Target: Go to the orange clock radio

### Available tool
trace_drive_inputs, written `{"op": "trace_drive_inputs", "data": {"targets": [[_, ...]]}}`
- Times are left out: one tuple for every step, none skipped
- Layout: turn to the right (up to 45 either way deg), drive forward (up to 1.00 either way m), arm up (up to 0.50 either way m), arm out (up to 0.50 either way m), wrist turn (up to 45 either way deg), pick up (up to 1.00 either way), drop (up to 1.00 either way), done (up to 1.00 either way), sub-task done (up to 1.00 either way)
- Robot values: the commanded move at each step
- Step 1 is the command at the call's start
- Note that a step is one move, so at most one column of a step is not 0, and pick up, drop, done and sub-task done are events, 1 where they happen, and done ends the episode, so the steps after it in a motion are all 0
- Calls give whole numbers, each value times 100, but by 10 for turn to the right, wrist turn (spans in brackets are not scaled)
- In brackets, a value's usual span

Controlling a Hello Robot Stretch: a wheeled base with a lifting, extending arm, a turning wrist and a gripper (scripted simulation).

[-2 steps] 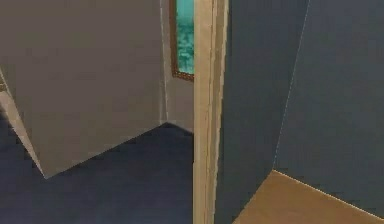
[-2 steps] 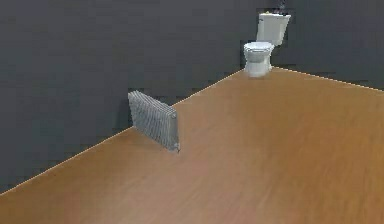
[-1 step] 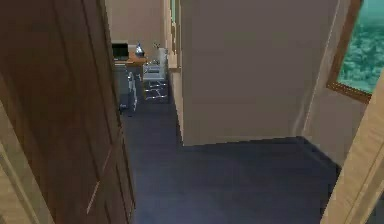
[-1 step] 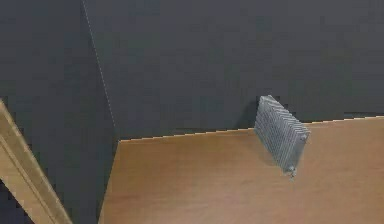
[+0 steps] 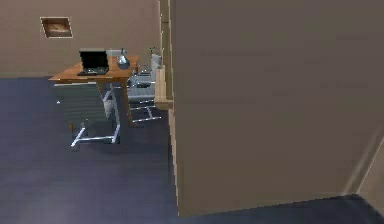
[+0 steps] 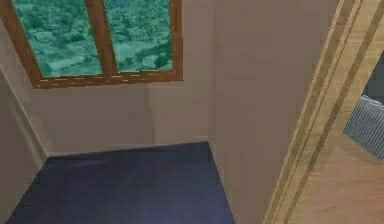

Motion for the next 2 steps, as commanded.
{"op": "trace_drive_inputs", "data": {"targets": [[-210, 0, 0, 0, 0, 0, 0, 0, 0], [0, 55, 0, 0, 0, 0, 0, 0, 0]]}}
